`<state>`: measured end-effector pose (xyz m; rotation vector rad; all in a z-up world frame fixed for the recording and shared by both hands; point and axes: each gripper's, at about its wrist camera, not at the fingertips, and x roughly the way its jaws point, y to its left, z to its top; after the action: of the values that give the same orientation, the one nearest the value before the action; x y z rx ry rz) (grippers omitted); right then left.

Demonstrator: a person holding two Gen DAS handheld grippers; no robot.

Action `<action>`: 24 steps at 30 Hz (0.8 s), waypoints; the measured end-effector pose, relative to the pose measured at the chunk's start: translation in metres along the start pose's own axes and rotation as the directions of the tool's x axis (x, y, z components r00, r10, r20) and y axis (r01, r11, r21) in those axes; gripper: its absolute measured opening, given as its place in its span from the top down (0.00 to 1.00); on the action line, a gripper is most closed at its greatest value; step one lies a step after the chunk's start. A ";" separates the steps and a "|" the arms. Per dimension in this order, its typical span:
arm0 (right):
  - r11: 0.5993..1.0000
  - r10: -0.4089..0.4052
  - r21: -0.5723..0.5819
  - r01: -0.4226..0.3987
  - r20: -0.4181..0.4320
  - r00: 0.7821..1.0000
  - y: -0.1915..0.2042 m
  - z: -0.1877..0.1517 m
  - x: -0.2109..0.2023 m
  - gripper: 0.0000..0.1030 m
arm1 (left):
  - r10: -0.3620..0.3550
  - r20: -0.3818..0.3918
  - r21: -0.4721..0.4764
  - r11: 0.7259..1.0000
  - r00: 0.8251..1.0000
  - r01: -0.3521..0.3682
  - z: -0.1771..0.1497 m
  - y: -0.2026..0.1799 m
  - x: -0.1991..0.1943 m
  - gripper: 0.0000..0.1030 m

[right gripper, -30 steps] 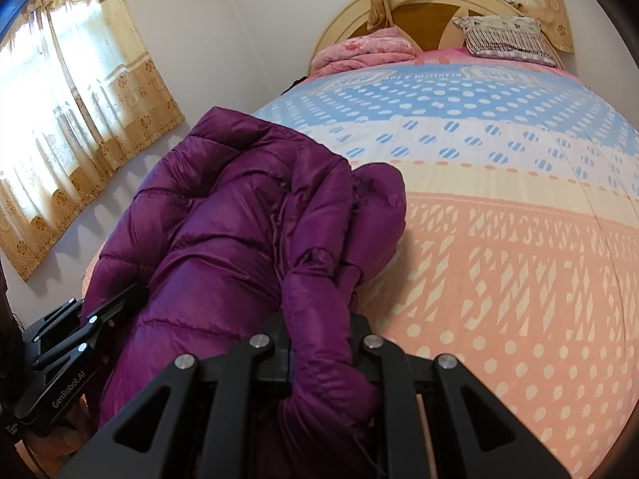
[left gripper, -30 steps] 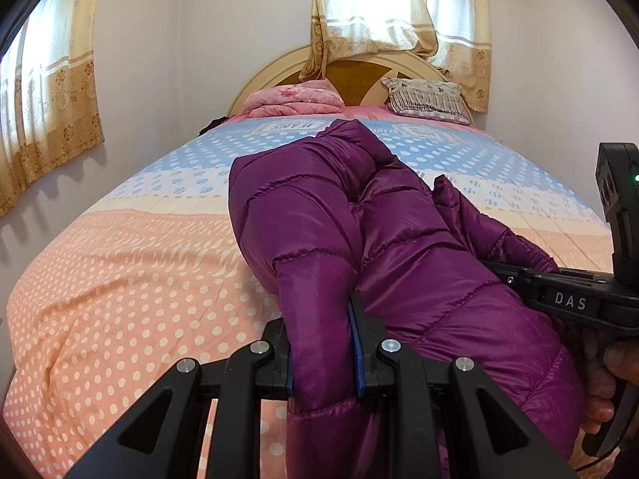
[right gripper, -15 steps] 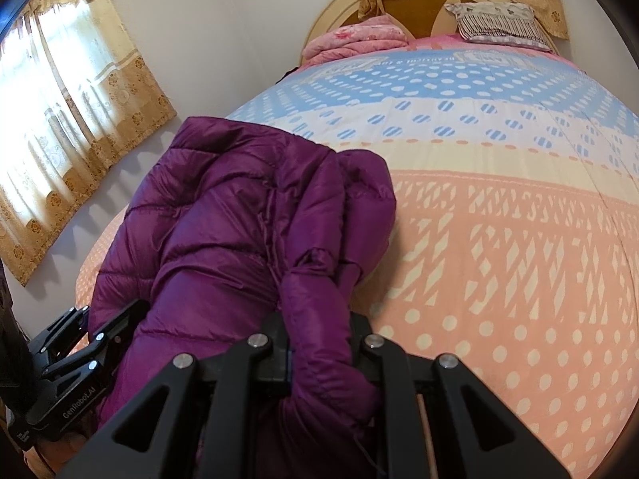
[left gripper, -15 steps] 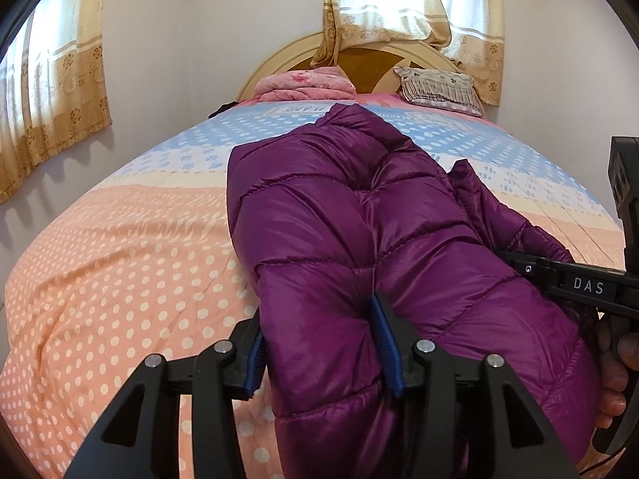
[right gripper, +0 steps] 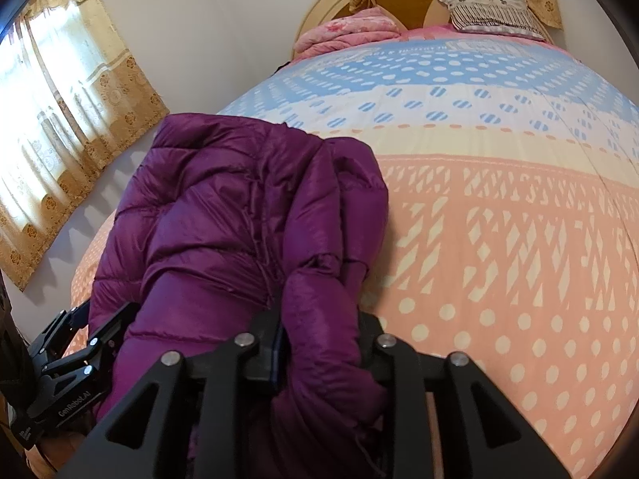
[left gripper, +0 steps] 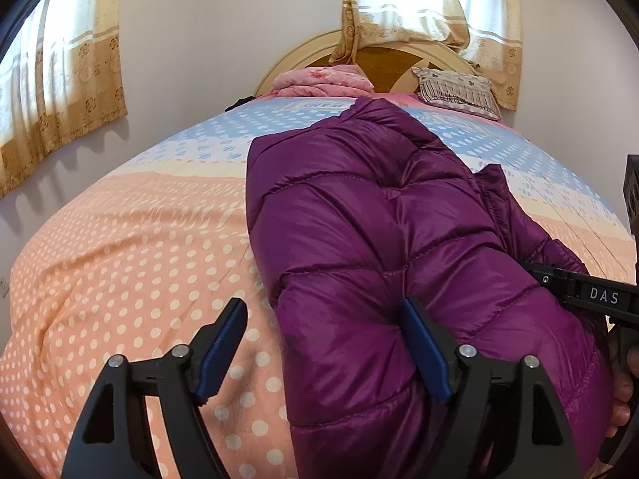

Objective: Fold large clothes
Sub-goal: 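Lower the folded jacket onto the bed with both grippers and open them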

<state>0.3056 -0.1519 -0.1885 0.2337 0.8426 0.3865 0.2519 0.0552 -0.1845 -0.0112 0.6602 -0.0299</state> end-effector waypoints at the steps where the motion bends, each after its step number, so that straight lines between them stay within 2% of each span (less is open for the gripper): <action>1: 1.000 0.001 0.003 -0.001 0.000 1.000 -0.001 0.000 0.000 0.71 | 0.001 -0.001 -0.003 1.000 1.000 -0.001 0.000 0.001 0.001 0.21; 19: 0.999 -0.031 -0.005 0.031 -0.011 0.999 0.000 -0.001 0.002 0.62 | 0.003 -0.002 -0.029 1.000 1.000 -0.003 -0.004 0.008 0.006 0.16; 22: 0.999 -0.051 -0.016 0.051 -0.005 0.999 0.003 0.003 -0.005 0.60 | 0.042 -0.012 -0.018 0.999 0.999 -0.042 0.000 0.007 -0.004 0.16; 24: 0.998 -0.058 -0.008 0.058 0.005 0.998 0.007 0.005 -0.020 0.53 | 0.082 0.004 -0.010 0.997 0.997 -0.082 0.006 0.009 -0.023 0.16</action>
<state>0.2959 -0.1545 -0.1693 0.2019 0.8411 0.3353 0.2379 0.0649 -0.1657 0.0059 0.6561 0.0522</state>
